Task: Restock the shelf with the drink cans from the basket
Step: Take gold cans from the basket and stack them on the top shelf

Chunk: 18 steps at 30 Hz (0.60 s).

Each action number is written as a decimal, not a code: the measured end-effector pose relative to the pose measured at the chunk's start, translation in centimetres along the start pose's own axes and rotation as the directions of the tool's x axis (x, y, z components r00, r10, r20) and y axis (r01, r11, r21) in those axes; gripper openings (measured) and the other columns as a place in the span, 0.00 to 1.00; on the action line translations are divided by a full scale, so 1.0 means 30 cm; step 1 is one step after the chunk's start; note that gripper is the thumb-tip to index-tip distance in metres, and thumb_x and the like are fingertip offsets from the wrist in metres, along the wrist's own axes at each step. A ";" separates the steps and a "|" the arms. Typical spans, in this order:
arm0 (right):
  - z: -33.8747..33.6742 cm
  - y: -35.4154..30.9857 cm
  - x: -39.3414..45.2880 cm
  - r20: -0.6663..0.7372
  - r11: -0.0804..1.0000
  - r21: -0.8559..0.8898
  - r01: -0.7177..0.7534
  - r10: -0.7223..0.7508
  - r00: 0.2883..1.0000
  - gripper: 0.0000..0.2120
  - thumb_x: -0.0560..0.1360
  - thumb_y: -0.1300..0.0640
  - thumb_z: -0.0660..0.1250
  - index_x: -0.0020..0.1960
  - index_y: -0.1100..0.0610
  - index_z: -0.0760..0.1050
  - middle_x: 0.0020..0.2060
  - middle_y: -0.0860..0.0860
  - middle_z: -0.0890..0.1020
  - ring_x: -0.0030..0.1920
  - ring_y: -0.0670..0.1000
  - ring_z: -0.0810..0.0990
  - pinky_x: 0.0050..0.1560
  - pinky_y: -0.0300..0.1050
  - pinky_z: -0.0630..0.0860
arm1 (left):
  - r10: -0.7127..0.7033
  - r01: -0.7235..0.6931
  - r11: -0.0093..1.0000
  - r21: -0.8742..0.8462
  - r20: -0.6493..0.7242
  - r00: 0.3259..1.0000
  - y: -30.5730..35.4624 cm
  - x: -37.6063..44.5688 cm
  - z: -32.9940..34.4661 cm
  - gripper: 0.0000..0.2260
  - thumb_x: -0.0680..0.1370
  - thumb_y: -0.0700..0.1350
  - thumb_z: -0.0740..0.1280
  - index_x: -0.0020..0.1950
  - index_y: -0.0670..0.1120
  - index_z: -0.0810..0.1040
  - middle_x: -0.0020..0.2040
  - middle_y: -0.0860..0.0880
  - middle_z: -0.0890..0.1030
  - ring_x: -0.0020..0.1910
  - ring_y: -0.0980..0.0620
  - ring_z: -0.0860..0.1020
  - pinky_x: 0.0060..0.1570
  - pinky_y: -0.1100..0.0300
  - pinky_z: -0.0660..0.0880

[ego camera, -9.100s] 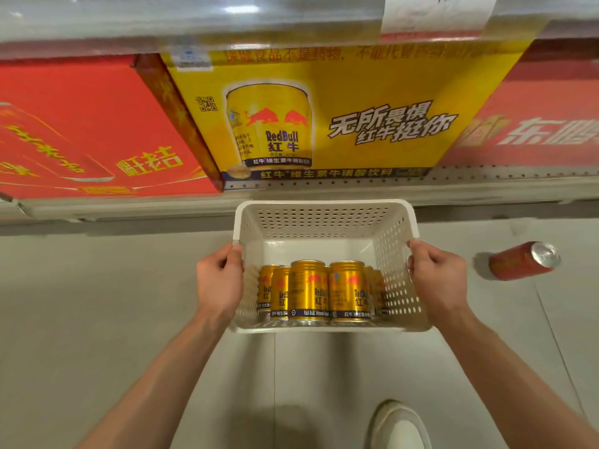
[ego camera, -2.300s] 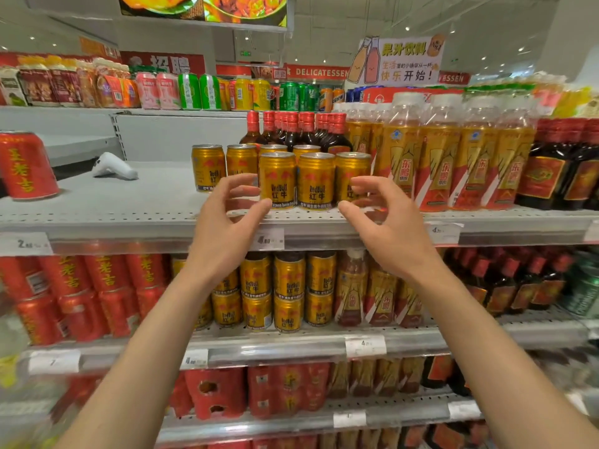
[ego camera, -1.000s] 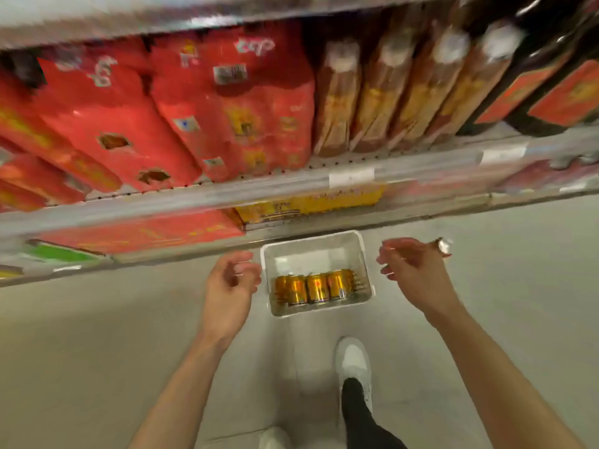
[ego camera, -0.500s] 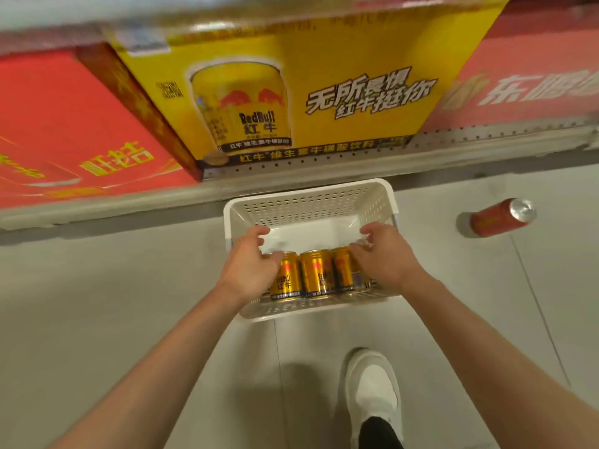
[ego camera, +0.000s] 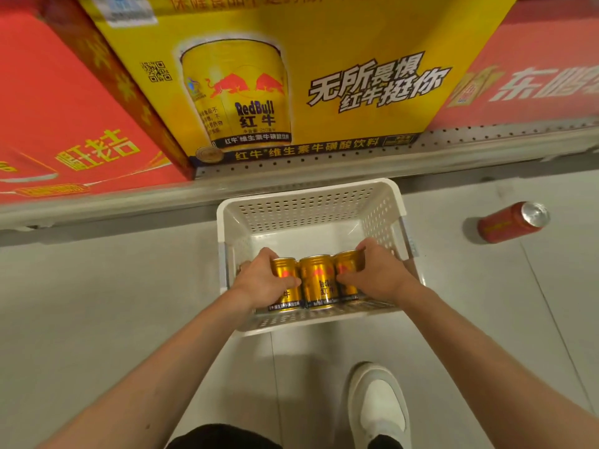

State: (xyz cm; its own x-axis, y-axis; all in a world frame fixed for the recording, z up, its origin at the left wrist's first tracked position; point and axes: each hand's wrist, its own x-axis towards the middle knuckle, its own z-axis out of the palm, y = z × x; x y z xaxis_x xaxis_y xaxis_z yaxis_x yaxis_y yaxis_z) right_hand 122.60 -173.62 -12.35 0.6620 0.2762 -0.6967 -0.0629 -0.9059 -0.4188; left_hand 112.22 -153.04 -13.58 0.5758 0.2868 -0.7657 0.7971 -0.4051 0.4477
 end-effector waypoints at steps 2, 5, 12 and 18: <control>0.004 0.004 -0.002 -0.011 0.999 0.046 0.003 -0.003 1.000 0.28 0.73 0.49 0.77 0.66 0.52 0.67 0.55 0.51 0.78 0.54 0.52 0.79 0.56 0.53 0.81 | 0.015 -0.015 1.000 0.001 -0.009 1.000 0.001 -0.007 0.003 0.25 0.73 0.55 0.76 0.63 0.55 0.68 0.59 0.46 0.78 0.57 0.46 0.79 0.58 0.45 0.80; 0.003 0.011 -0.005 -0.053 0.993 0.112 0.034 -0.028 0.998 0.27 0.74 0.51 0.77 0.65 0.50 0.65 0.52 0.50 0.77 0.53 0.51 0.79 0.54 0.50 0.82 | 0.055 -0.055 0.998 0.010 -0.029 0.998 0.003 -0.018 0.010 0.22 0.75 0.53 0.75 0.62 0.54 0.67 0.57 0.48 0.79 0.57 0.47 0.79 0.57 0.46 0.81; -0.039 -0.006 -0.040 -0.140 0.947 0.280 0.160 -0.125 0.982 0.31 0.74 0.52 0.77 0.70 0.50 0.64 0.55 0.48 0.78 0.50 0.49 0.81 0.49 0.44 0.83 | 0.119 -0.141 0.979 -0.150 -0.151 0.981 0.005 -0.056 -0.009 0.25 0.75 0.51 0.76 0.64 0.54 0.65 0.60 0.48 0.77 0.56 0.47 0.79 0.54 0.49 0.82; -0.147 -0.079 -0.161 -0.215 0.878 0.401 0.261 -0.187 0.959 0.29 0.75 0.56 0.76 0.70 0.50 0.66 0.53 0.42 0.76 0.48 0.40 0.78 0.37 0.28 0.78 | 0.166 -0.251 0.916 -0.312 -0.274 0.947 0.080 -0.192 -0.099 0.32 0.73 0.51 0.78 0.72 0.56 0.66 0.62 0.51 0.75 0.57 0.49 0.80 0.58 0.47 0.81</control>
State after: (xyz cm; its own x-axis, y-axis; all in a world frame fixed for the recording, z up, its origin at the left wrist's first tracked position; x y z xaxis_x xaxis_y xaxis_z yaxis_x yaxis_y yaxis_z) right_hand 122.84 -174.21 -5.43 0.8070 0.3650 -0.4642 -0.1816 -0.5946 -0.7832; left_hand 111.37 -153.08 -6.72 0.7278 0.4424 -0.5239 0.6424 -0.1726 0.7467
